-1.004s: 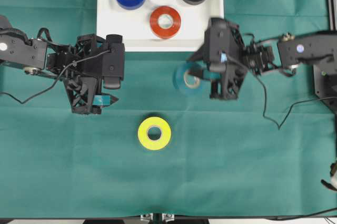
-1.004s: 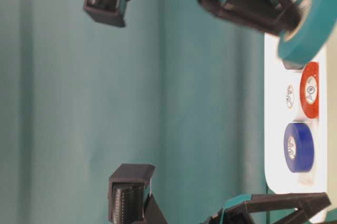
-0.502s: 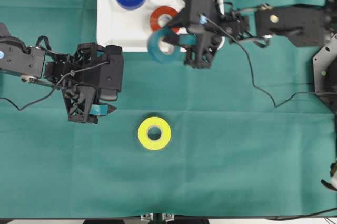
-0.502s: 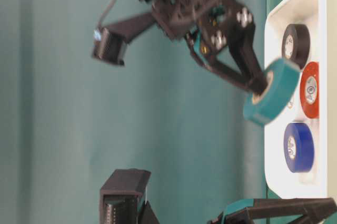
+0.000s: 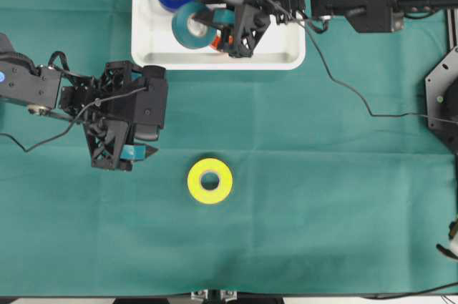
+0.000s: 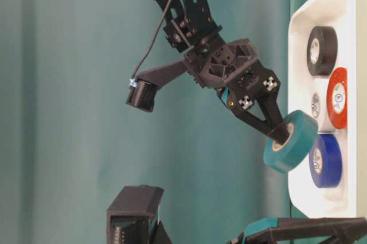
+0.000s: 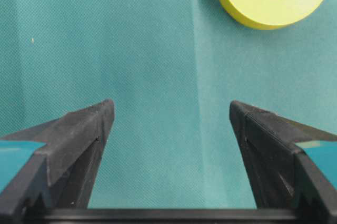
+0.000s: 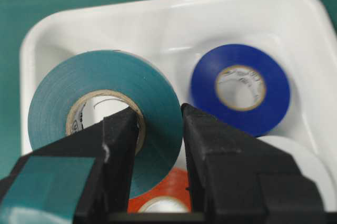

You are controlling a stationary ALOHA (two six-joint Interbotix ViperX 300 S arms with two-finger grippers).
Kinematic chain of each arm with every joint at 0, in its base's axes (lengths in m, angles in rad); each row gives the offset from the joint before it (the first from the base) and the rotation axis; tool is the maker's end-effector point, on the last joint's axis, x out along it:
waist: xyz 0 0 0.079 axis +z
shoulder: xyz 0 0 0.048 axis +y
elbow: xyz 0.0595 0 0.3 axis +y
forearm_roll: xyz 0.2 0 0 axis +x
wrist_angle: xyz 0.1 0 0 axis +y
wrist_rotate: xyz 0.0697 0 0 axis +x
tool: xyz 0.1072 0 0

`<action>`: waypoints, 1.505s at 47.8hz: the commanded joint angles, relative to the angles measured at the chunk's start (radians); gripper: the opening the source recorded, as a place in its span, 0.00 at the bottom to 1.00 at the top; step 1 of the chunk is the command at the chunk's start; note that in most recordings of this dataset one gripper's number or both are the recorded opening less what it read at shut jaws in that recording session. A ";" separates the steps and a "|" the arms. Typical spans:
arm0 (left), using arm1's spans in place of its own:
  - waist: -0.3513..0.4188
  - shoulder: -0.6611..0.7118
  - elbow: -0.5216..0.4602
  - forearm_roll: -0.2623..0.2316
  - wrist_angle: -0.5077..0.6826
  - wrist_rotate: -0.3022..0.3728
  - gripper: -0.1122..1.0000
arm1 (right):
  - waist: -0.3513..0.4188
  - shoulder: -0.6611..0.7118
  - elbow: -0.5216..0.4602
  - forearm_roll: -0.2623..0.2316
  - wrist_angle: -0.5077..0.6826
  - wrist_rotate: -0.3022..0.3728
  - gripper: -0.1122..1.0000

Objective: Put the tape alternately from left to right into the white case.
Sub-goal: 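Lift the teal tape roll and carry it into the white case, then release the teal roll in the case and withdraw the right gripper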

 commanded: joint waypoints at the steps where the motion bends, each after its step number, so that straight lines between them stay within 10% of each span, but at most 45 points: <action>1: -0.005 -0.025 -0.011 -0.002 -0.006 -0.002 0.85 | -0.009 -0.003 -0.029 -0.002 -0.034 -0.002 0.36; 72: -0.009 -0.025 -0.014 -0.003 -0.006 -0.003 0.85 | -0.026 0.127 -0.083 -0.002 -0.043 0.002 0.36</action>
